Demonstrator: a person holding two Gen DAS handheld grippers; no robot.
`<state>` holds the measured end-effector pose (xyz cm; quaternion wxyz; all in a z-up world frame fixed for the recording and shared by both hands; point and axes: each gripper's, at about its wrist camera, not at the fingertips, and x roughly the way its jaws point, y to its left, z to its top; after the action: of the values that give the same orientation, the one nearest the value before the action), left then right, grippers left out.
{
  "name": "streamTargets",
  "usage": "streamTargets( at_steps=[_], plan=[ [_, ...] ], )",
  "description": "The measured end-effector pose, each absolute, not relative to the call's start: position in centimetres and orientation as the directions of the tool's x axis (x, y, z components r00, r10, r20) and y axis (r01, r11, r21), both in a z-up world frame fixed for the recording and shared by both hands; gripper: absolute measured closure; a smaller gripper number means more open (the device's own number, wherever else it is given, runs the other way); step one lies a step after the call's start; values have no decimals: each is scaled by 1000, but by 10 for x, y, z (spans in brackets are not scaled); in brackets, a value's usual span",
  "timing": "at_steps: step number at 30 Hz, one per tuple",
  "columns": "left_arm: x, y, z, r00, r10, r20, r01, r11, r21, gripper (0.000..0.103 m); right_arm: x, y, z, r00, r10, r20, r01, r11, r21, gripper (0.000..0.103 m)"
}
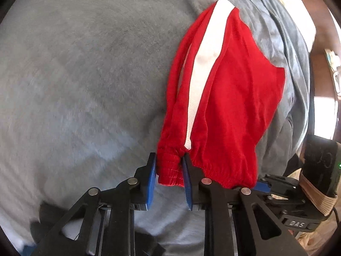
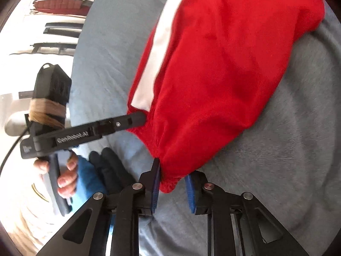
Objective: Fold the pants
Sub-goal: 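Lift the shorts' end with the left gripper and fold it over the rest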
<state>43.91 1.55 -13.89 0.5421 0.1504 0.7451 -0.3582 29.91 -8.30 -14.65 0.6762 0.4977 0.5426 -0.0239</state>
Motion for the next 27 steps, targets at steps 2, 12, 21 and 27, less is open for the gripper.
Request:
streamTargets(
  at_steps=[2,12,21,27],
  plan=[
    [435,13,-132,-368,-157,-916,596,716,-362,80,297,-90,-135,414,520,-748,562,500,659,80],
    [452,-32,-83,-357,-24,-934,649,713,-267,80,292,-112,-103,447,614,-651,580,355,733,80],
    [471,-79,-49,-316,14,-949,708,669,-226,80,293,-135,-86,507,632,-586,589,242,771,80],
    [478,-118,-51,-315,18,-949,732,641,-231,80,282,-168,-85,549,589,-593,617,193,763,80]
  ],
)
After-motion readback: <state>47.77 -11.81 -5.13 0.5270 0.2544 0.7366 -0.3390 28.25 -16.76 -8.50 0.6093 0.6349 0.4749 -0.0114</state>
